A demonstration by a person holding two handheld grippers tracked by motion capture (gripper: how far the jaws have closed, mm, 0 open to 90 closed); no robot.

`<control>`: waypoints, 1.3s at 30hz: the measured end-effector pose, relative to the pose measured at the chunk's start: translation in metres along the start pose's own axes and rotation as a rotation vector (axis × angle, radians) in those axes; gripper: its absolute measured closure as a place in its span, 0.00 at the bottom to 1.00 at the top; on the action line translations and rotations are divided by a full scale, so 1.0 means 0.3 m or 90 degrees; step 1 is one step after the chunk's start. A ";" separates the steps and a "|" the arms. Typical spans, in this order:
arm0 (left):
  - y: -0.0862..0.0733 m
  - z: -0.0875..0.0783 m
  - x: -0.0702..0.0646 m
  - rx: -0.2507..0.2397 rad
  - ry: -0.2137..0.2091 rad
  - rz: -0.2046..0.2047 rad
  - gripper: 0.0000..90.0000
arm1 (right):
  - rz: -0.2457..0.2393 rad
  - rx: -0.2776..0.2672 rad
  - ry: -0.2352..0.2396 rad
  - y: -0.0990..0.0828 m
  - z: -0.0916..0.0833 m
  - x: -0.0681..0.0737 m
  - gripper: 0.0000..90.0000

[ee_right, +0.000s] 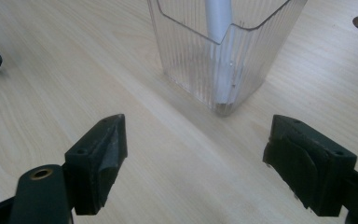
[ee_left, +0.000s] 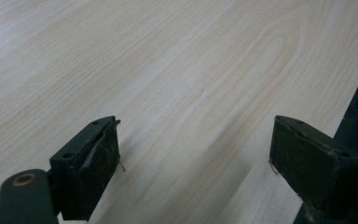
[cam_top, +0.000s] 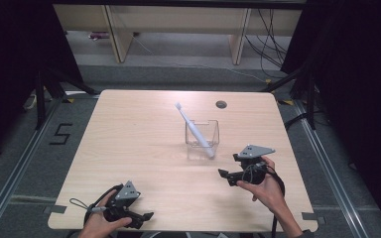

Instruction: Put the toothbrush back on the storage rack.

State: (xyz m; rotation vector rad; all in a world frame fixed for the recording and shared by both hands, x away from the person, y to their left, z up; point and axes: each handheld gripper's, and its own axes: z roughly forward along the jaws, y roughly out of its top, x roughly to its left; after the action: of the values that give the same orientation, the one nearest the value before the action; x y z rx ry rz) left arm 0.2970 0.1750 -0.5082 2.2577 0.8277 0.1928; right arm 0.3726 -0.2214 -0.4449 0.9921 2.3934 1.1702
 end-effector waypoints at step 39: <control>-0.001 0.004 0.002 0.004 0.002 0.000 0.17 | 0.007 0.040 0.018 -0.129 -0.017 0.054 0.22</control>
State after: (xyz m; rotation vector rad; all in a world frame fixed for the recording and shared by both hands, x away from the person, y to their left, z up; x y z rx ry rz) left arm 0.2977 0.1749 -0.5093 2.2635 0.8312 0.1945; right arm 0.3406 -0.2297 -0.4714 1.0162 2.4635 1.1274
